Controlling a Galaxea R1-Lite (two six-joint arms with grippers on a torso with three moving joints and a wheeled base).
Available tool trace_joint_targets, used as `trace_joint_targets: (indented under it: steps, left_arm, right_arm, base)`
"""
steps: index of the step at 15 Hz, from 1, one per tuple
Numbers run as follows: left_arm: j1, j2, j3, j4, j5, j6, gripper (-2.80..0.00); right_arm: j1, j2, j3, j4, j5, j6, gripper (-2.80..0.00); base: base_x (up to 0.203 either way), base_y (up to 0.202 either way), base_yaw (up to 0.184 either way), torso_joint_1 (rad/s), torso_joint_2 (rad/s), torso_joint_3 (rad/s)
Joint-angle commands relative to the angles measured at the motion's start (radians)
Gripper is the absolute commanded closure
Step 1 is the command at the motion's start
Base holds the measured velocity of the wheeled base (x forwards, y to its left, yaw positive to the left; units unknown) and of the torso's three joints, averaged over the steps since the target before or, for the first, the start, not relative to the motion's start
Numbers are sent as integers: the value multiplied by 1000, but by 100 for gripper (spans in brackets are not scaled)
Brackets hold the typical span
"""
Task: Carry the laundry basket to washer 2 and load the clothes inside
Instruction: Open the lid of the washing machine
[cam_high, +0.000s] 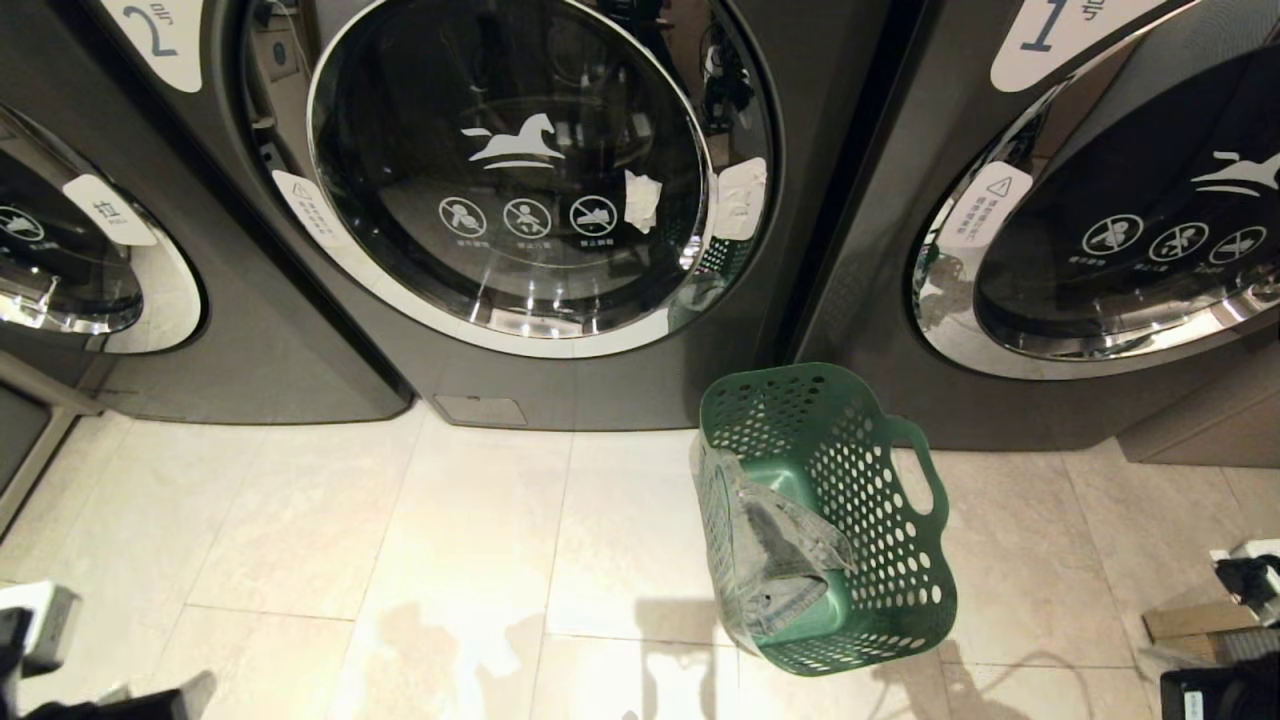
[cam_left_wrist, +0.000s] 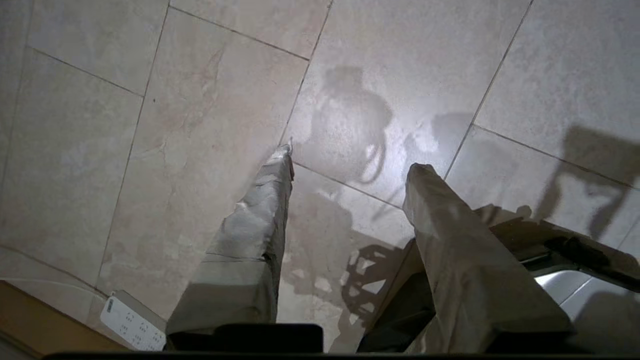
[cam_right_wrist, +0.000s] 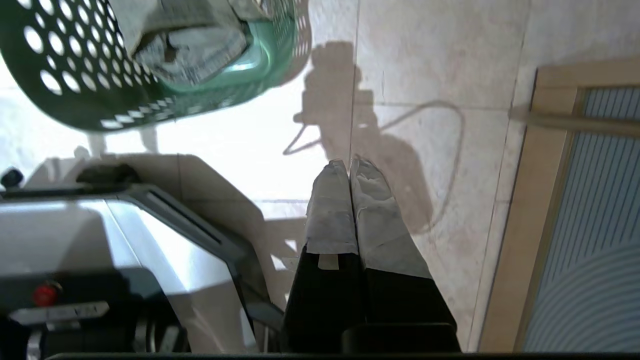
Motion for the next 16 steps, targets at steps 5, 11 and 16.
trace_joint_targets:
  steps: [5,11,16]
  left_arm:
    - [18,-169,93,185,-37,-177,0]
    - [-59,-132,93,189,-107,41,0]
    - [-70,-140,88,237,-297,60,0]
  right_arm:
    - [-60,-136,185,-5,4,0,0]
    - [-11,-152,207,54,75,-28,0]
    - [-9,-166,207,121,218,-107,0]
  base:
    - [0,0,0,0,0,0]
    - [0,0,0,0,0,0]
    - [0,0,0,0,0,0]
